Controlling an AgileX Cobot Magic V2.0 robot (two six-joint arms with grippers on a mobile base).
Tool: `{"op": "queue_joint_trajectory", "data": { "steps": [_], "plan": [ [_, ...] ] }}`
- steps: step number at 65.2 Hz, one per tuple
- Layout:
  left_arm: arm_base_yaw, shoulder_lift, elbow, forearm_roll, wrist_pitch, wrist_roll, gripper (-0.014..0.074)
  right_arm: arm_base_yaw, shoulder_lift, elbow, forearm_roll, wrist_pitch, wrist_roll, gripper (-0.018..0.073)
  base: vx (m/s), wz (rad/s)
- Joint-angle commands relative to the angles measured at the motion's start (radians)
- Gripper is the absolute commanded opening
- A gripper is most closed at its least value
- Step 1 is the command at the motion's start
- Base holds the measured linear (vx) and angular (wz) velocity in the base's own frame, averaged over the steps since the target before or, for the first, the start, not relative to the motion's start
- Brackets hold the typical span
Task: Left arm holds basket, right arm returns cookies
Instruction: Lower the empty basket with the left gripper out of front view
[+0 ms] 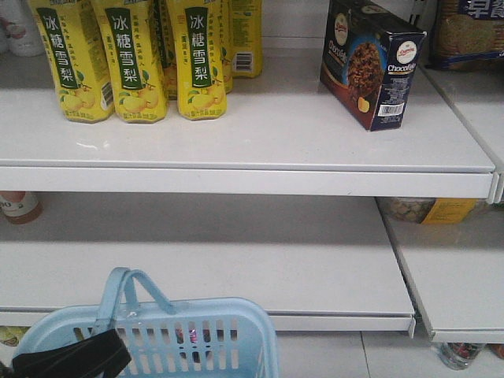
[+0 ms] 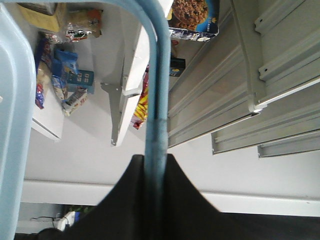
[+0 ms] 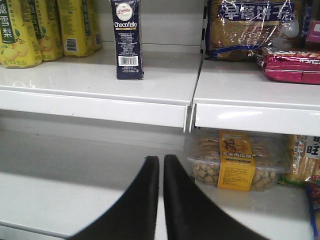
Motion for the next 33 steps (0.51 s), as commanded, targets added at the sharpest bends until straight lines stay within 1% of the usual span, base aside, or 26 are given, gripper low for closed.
{"op": "queue_joint_trajectory", "data": {
  "steps": [1, 14, 23, 33],
  "plan": [
    [0.022, -0.071, -0.005, -0.018, -0.036, 0.063, 0.0, -0.004, 0.017, -0.021, -0.008, -0.07, -0.002, -0.0011, 0.0, 0.0],
    [0.106, -0.213, 0.001, -0.018, 0.095, 0.224, 0.0, -0.004, 0.017, -0.021, -0.008, -0.07, -0.002, -0.0011, 0.0, 0.0],
    [0.166, -0.281, 0.001, -0.018, 0.172, 0.301, 0.0, -0.004, 0.017, -0.021, -0.008, -0.07, -0.002, -0.0011, 0.0, 0.0],
    [0.24, -0.332, 0.001, -0.017, 0.242, 0.367, 0.0, -0.004, 0.017, -0.021, -0.008, -0.071, -0.002, -0.0011, 0.0, 0.0]
  ]
}}
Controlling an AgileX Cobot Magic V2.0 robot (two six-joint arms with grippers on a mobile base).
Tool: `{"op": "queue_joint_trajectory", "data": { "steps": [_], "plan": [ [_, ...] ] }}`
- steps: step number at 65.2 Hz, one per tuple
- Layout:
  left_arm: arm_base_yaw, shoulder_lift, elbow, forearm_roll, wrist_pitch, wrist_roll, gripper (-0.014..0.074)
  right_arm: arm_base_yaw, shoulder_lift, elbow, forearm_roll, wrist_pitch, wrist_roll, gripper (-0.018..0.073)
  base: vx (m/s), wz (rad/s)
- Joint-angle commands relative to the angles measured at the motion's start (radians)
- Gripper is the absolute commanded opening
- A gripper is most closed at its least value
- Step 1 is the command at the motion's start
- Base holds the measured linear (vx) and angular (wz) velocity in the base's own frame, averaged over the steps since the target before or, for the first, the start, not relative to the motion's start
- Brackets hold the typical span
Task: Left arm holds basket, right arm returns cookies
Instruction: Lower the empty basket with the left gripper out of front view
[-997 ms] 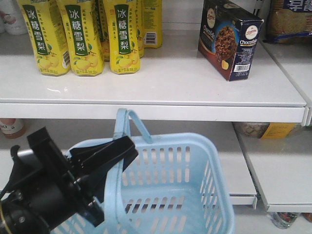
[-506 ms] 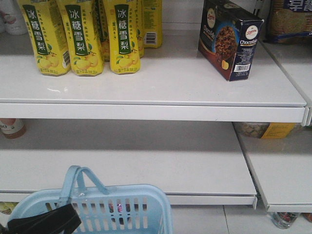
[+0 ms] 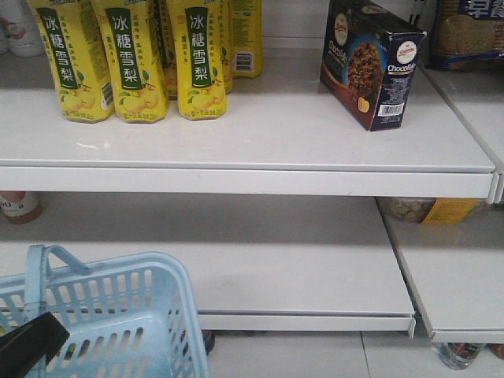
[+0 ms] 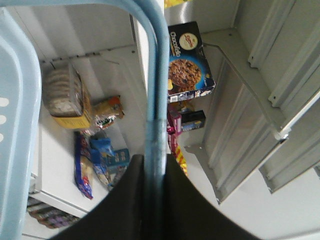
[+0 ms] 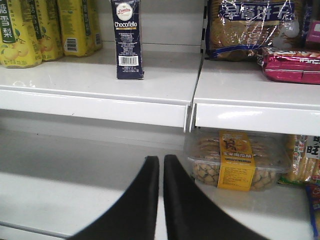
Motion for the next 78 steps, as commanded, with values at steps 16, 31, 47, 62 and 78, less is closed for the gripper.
{"op": "queue_joint_trajectory", "data": {
  "steps": [16, 31, 47, 62, 78],
  "plan": [
    [0.166, -0.081, -0.029, -0.008, -0.035, 0.07, 0.0, -0.004, 0.017, -0.021, -0.008, -0.071, -0.003, -0.0011, 0.0, 0.0],
    [0.273, -0.133, -0.029, 0.014, -0.023, 0.144, 0.0, -0.004, 0.017, -0.021, -0.008, -0.071, -0.003, -0.0011, 0.0, 0.0],
    [0.392, -0.197, -0.029, 0.028, -0.019, 0.429, 0.0, -0.004, 0.017, -0.021, -0.008, -0.071, -0.003, -0.0011, 0.0, 0.0],
    [0.46, -0.251, -0.029, 0.054, 0.065, 0.666, 0.0, -0.004, 0.017, -0.021, -0.008, -0.071, -0.003, -0.0011, 0.0, 0.0],
    [0.514, -0.32, -0.029, 0.248, 0.165, 0.838, 0.0, -0.004, 0.017, -0.021, -0.008, -0.063, -0.003, -0.0011, 0.0, 0.0]
  ]
}}
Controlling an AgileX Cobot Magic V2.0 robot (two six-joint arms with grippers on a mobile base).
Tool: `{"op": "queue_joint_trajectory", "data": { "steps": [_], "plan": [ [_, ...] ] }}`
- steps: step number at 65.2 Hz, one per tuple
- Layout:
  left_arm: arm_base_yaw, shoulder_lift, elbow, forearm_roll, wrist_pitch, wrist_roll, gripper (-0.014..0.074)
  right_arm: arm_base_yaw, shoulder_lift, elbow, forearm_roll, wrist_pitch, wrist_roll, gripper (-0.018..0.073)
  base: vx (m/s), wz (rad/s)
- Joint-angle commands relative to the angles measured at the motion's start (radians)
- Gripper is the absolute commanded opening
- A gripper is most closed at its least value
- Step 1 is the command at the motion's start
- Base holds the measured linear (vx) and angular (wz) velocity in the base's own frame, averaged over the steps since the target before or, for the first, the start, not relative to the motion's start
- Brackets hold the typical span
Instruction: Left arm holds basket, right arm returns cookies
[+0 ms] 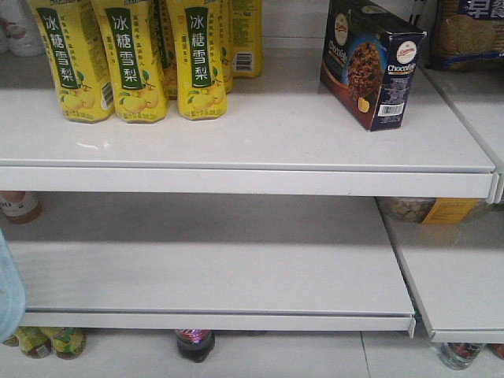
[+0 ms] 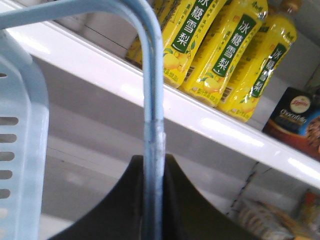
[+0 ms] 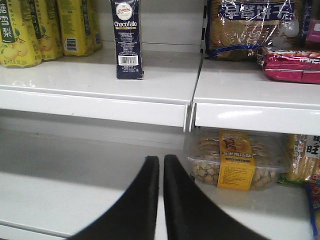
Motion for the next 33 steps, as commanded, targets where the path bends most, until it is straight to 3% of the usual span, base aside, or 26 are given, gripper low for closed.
{"op": "queue_joint_trajectory", "data": {
  "steps": [1, 8, 14, 22, 33],
  "plan": [
    [0.017, -0.022, -0.029, 0.118, -0.078, 0.061, 0.0, -0.004, 0.017, -0.021, -0.008, -0.065, -0.003, -0.0011, 0.0, 0.0],
    [0.018, -0.055, -0.029, 0.224, -0.03, 0.052, 0.0, -0.004, 0.017, -0.021, -0.008, -0.065, -0.003, -0.0011, 0.0, 0.0],
    [0.018, -0.084, -0.029, 0.265, 0.029, 0.049, 0.0, -0.004, 0.017, -0.021, -0.008, -0.065, -0.003, -0.0011, 0.0, 0.0],
    [0.018, -0.112, -0.029, 0.272, 0.111, 0.049, 0.0, -0.004, 0.017, -0.021, -0.008, -0.065, -0.003, -0.0011, 0.0, 0.0],
    [0.018, -0.107, -0.029, 0.272, 0.137, 0.049, 0.0, -0.004, 0.017, -0.021, -0.008, -0.065, -0.003, -0.0011, 0.0, 0.0]
  ]
}}
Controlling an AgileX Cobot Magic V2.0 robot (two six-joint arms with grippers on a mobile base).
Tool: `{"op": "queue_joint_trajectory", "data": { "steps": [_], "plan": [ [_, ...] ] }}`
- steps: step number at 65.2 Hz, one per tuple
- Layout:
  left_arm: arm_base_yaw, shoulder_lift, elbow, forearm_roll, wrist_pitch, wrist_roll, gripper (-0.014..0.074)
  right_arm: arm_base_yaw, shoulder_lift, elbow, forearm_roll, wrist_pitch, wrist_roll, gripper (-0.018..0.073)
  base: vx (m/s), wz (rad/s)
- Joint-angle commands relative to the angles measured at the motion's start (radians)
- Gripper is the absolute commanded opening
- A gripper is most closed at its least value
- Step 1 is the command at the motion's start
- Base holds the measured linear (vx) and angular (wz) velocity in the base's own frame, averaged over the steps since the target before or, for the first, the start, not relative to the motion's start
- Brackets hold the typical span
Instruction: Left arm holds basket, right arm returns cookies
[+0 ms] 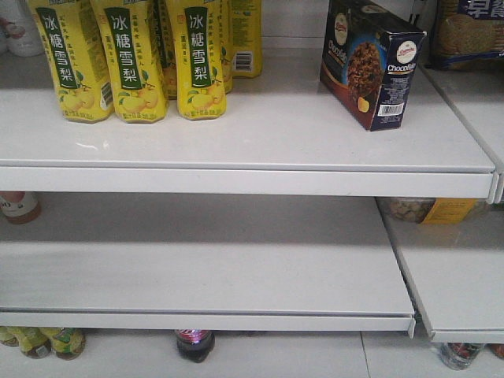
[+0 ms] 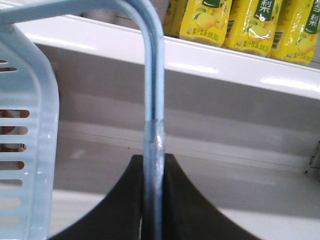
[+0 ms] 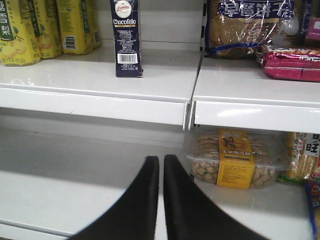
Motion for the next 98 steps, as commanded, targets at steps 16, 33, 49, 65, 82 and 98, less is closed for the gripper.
{"op": "queue_joint_trajectory", "data": {
  "steps": [16, 33, 49, 65, 82, 98],
  "plan": [
    [0.002, -0.017, -0.038, 0.013, -0.106, 0.021, 0.0, -0.004, 0.017, -0.021, -0.008, -0.07, -0.003, -0.0011, 0.0, 0.0],
    [0.0, -0.017, -0.038, -0.133, -0.137, 0.194, 0.0, -0.004, 0.017, -0.021, -0.008, -0.07, -0.003, -0.0011, 0.0, 0.0],
    [0.0, -0.018, -0.03, -0.518, -0.086, 0.71, 0.0, -0.004, 0.017, -0.021, -0.008, -0.07, -0.003, -0.0011, 0.0, 0.0],
    [0.0, -0.018, -0.029, -0.571, 0.014, 0.808, 0.0, -0.004, 0.017, -0.021, -0.008, -0.07, -0.003, -0.0011, 0.0, 0.0],
    [0.0, -0.018, -0.029, -0.571, 0.012, 0.804, 0.0, -0.004, 0.017, -0.021, -0.008, -0.07, -0.003, -0.0011, 0.0, 0.0],
    [0.0, -0.018, -0.029, -0.526, 0.004, 0.672, 0.0, -0.004, 0.017, -0.021, -0.008, -0.07, -0.003, -0.0011, 0.0, 0.0]
  ]
}}
